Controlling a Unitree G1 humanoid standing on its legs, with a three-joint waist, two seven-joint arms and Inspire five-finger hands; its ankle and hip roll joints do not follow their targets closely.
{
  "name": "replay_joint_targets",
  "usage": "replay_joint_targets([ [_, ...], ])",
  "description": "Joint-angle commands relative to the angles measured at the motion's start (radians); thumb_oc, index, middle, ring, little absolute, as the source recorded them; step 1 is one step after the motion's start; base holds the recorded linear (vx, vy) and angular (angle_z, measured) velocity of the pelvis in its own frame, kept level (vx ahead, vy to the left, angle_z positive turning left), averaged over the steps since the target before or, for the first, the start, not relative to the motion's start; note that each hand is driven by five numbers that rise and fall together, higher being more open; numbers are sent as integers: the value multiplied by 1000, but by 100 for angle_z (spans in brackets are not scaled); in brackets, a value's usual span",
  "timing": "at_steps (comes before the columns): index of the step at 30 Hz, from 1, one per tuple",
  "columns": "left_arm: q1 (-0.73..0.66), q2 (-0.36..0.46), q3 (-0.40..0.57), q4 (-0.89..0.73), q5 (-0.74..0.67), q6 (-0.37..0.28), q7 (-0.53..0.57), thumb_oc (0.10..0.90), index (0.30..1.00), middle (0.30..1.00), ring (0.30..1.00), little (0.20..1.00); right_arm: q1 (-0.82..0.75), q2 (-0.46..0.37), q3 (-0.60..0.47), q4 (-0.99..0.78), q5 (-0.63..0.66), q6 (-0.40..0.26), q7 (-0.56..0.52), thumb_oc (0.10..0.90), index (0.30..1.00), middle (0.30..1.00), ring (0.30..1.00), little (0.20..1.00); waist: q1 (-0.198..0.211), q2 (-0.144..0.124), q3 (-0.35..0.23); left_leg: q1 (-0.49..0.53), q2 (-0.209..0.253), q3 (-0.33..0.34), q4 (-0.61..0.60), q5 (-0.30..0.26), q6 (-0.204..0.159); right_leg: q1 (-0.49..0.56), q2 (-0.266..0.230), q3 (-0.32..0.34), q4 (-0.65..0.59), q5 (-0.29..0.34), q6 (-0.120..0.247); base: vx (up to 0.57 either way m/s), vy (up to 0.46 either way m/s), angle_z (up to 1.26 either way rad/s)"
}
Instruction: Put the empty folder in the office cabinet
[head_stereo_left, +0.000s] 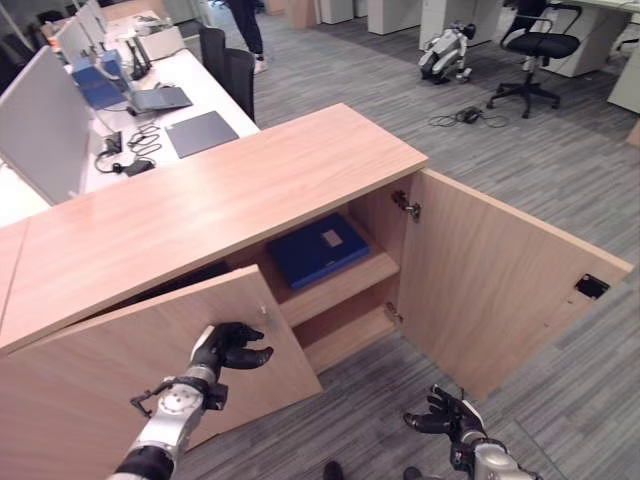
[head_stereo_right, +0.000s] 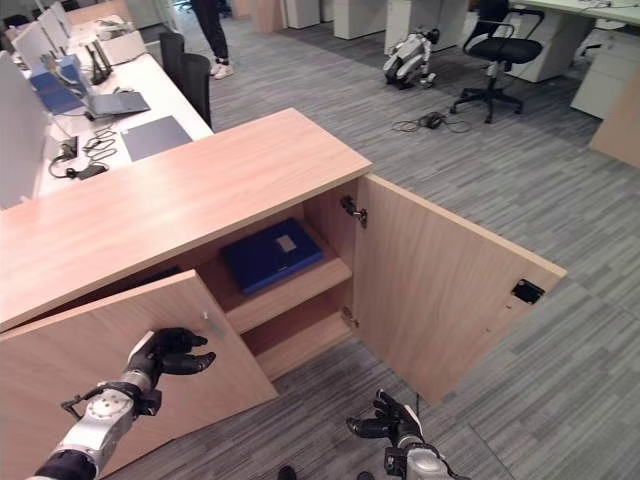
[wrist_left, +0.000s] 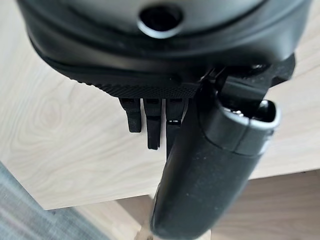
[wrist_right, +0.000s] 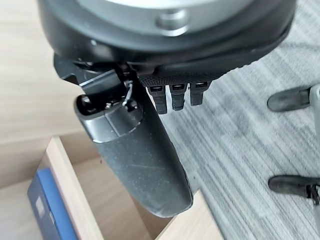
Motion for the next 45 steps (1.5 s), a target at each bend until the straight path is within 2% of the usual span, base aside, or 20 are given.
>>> replay_joint_targets([
  [1, -264, 179, 147, 128, -35, -121, 70, 800, 900, 900, 900, 900, 9, -29, 24, -87, 14, -79, 31, 800, 900, 900, 900, 900, -35, -35, -83, 33, 18, 5, -3, -91, -47, 41, -33, -8, -17, -57, 72, 52, 128, -13],
  [9, -385, 282, 151, 276, -33, -115, 76, 800, 900, 900, 900, 900, 36, -29, 5, -68, 32, -83, 39, 800, 900, 900, 900, 900, -60, -63, -99, 52, 4, 42, -3, -123, -29, 2, -55, 23, 16, -41, 108, 12, 108, -14],
  [14, -399, 258, 177, 259, -78, -122, 92, 800, 900, 900, 900, 900, 49, -23, 1, -69, 28, -83, 33, 800, 900, 900, 900, 900, -64, -71, -100, 55, -6, 44, -3, -133, -22, -10, -68, 35, 18, -30, 121, -24, 54, -10],
  [16, -356, 229, 198, 186, -101, -136, 95, 800, 900, 900, 900, 900, 45, -15, -6, -67, 25, -83, 25, 800, 900, 900, 900, 900, -56, -73, -98, 57, -9, 50, -2, -138, -15, -18, -69, 36, 31, -33, 119, -40, 18, -10],
  [17, -304, 176, 203, 101, -107, -151, 98, 800, 900, 900, 900, 900, 38, 1, -15, -59, 24, -84, 19, 800, 900, 900, 900, 900, -44, -75, -89, 58, -11, 50, -1, -140, -8, -31, -66, 24, 62, -35, 118, -26, 3, -12],
  [18, -300, 174, 205, 96, -106, -149, 101, 800, 900, 900, 900, 900, 38, 0, -15, -58, 24, -84, 19, 800, 900, 900, 900, 900, -44, -74, -90, 58, -11, 50, 0, -140, -8, -32, -66, 25, 64, -36, 118, -74, 5, -14],
  [19, -207, 80, 201, -54, -104, -161, 98, 800, 900, 900, 900, 900, 21, 20, -31, -48, 25, -86, 10, 800, 900, 900, 900, 900, -29, -71, -75, 58, -10, 48, 0, -140, -1, -57, -59, 4, 123, -41, 121, -48, 2, -7],
  [20, -206, 80, 202, -55, -103, -160, 99, 800, 900, 900, 900, 900, 22, 19, -31, -48, 25, -86, 10, 800, 900, 900, 900, 900, -29, -71, -76, 57, -10, 48, 0, -140, -1, -58, -59, 4, 123, -42, 121, -117, 3, -8],
  [21, -115, -34, 185, -165, -119, -164, 89, 800, 900, 900, 900, 900, -7, 35, -47, -39, 24, -84, -5, 800, 900, 900, 900, 900, -12, -65, -54, 59, -4, 55, 2, -140, 3, -92, -58, -49, 190, -45, 130, -69, 1, -7],
  [22, -114, -34, 185, -166, -119, -163, 90, 800, 900, 900, 900, 900, -7, 35, -47, -39, 24, -84, -5, 800, 900, 900, 900, 900, -12, -65, -54, 58, -4, 55, 2, -141, 3, -92, -58, -49, 191, -45, 130, -96, 1, 1],
  [23, -79, -86, 164, -196, -131, -158, 71, 800, 900, 900, 900, 900, -19, 44, -54, -36, 19, -79, -12, 800, 900, 900, 900, 900, -5, -61, -42, 62, 1, 63, 3, -143, 4, -111, -71, -96, 218, -40, 134, -37, -35, 5],
  [24, -21, -153, 126, -212, -126, -145, 45, 800, 900, 900, 900, 900, -31, 56, -65, -24, 14, -73, -17, 800, 900, 900, 900, 900, 0, -54, -36, 67, 4, 76, 4, -149, 3, -132, -111, -185, 244, -28, 142, -42, -80, 2],
  [26, 32, -187, 84, -216, -108, -128, 13, 800, 900, 900, 900, 900, -44, 56, -65, -17, 5, -69, -19, 800, 900, 900, 900, 900, 7, -54, -38, 70, 9, 91, 4, -153, -1, -131, -151, -247, 201, -4, 129, -3, -119, -45],
  [27, 32, -188, 84, -216, -108, -128, 13, 800, 900, 900, 900, 900, -44, 56, -65, -17, 5, -69, -19, 800, 900, 900, 900, 900, 7, -54, -38, 70, 9, 91, 4, -153, -1, -131, -151, -248, 201, -4, 129, 29, -168, -66],
  [28, 56, -217, 26, -200, -81, -116, -14, 800, 900, 900, 900, 900, -62, 52, -66, -12, 1, -68, -23, 800, 900, 900, 900, 900, 5, -47, -28, 70, 21, 90, 8, -149, -8, -161, -173, -249, 176, 24, 125, 71, -215, -38],
  [29, 94, -232, -6, -192, -55, -106, -38, 800, 900, 900, 900, 900, -52, 45, -71, -16, 9, -66, -21, 800, 900, 900, 900, 900, -5, -55, -28, 72, 16, 80, 9, -156, -13, -146, -172, -208, 121, 38, 126, 98, -250, -9],
  [33, 153, -257, -19, -157, -38, -88, -53, 800, 900, 900, 900, 900, -46, 28, -74, -12, 10, -65, -21, 800, 900, 900, 900, 900, -8, -51, -47, 82, 18, 85, 10, -158, -25, -109, -162, -205, 42, 55, 118, 90, -164, 11],
  [36, 184, -292, -17, -55, -26, -68, -53, 800, 900, 900, 900, 900, -54, 11, -55, 2, 13, -65, -14, 800, 900, 900, 900, 900, -12, -40, -59, 88, 50, 100, 16, -146, -50, -67, -125, -199, -21, 45, 101, 65, -211, -27],
  [42, 192, -318, -16, 78, 9, -56, -45, 800, 900, 900, 900, 900, -70, -5, -39, 7, 25, -71, -6, 800, 900, 900, 900, 900, -28, -22, -55, 92, 101, 124, 58, -136, -86, -47, -81, -186, -19, 11, 72, 50, -184, -26],
  [45, 186, -326, -9, 121, 5, -53, -41, 800, 900, 900, 900, 900, -72, -19, -30, 1, 37, -79, -5, 800, 900, 900, 900, 900, -44, -14, -40, 65, 153, 136, 154, -102, -121, -23, -44, -186, -28, -22, 44, 19, -178, -7],
])
